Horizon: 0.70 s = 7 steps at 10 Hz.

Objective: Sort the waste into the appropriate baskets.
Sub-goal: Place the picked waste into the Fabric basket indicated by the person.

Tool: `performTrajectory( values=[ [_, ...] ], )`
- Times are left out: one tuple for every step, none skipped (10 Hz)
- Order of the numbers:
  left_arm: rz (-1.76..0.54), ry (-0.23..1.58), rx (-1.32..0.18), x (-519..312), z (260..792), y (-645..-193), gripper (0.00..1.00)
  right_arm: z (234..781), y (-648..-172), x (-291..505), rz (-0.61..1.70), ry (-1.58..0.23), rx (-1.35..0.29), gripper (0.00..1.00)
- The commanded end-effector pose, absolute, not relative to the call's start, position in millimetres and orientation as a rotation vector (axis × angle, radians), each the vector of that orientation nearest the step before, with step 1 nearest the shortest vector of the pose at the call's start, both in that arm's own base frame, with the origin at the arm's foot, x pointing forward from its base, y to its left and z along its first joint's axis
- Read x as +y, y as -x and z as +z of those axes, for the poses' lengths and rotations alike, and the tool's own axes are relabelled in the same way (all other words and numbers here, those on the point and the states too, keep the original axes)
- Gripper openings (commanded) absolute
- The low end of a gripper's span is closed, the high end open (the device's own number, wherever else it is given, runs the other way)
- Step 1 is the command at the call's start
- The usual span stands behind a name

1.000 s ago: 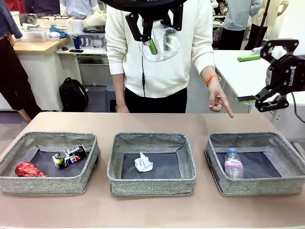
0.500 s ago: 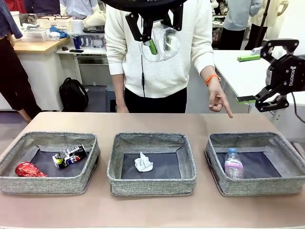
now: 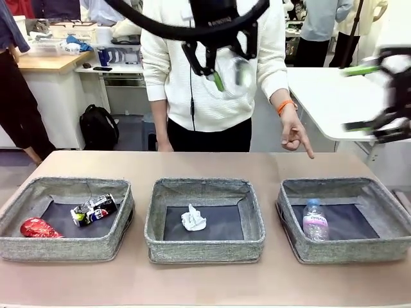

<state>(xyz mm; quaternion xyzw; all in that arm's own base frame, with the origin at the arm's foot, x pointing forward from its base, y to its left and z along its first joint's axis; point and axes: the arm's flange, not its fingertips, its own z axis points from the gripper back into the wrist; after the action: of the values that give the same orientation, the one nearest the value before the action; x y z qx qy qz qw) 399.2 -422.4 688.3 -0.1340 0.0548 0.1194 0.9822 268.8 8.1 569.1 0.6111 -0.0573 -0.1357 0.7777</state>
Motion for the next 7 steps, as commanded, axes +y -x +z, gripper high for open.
performTrajectory(
  values=[
    [0.046, 0.382, 0.149, -411.1, 641.3, -347.4, 0.38, 582.1, -231.7, -80.4, -0.537, -1.123, -0.389, 1.0],
    [-0.031, 0.418, 0.15, -430.8, 624.5, -335.6, 0.38, 580.8, -212.6, -108.6, -0.605, -1.112, -0.467, 1.0],
    [-0.073, 0.457, 0.15, -456.9, 611.4, -329.2, 0.38, 579.7, -199.2, -130.5, -0.663, -1.143, -0.534, 1.0],
    [-0.087, 0.5, 0.132, -486.5, 597.1, -329.1, 0.38, 577.1, -191.1, -144.9, -0.699, -1.171, -0.591, 1.0],
    [-0.117, 0.519, 0.142, -525.8, 576.3, -332.0, 0.38, 586.3, -199.8, -122.0, -0.583, -1.145, -0.493, 1.0],
    [-0.147, 0.503, 0.117, -561.3, 557.8, -334.2, 0.38, 586.3, -199.8, -122.0, -0.583, -1.145, -0.493, 1.0],
    [-0.185, 0.482, 0.07, -589.5, 540.8, -340.3, 0.38, 586.3, -199.8, -122.0, -0.583, -1.145, -0.493, 1.0]
  ],
)
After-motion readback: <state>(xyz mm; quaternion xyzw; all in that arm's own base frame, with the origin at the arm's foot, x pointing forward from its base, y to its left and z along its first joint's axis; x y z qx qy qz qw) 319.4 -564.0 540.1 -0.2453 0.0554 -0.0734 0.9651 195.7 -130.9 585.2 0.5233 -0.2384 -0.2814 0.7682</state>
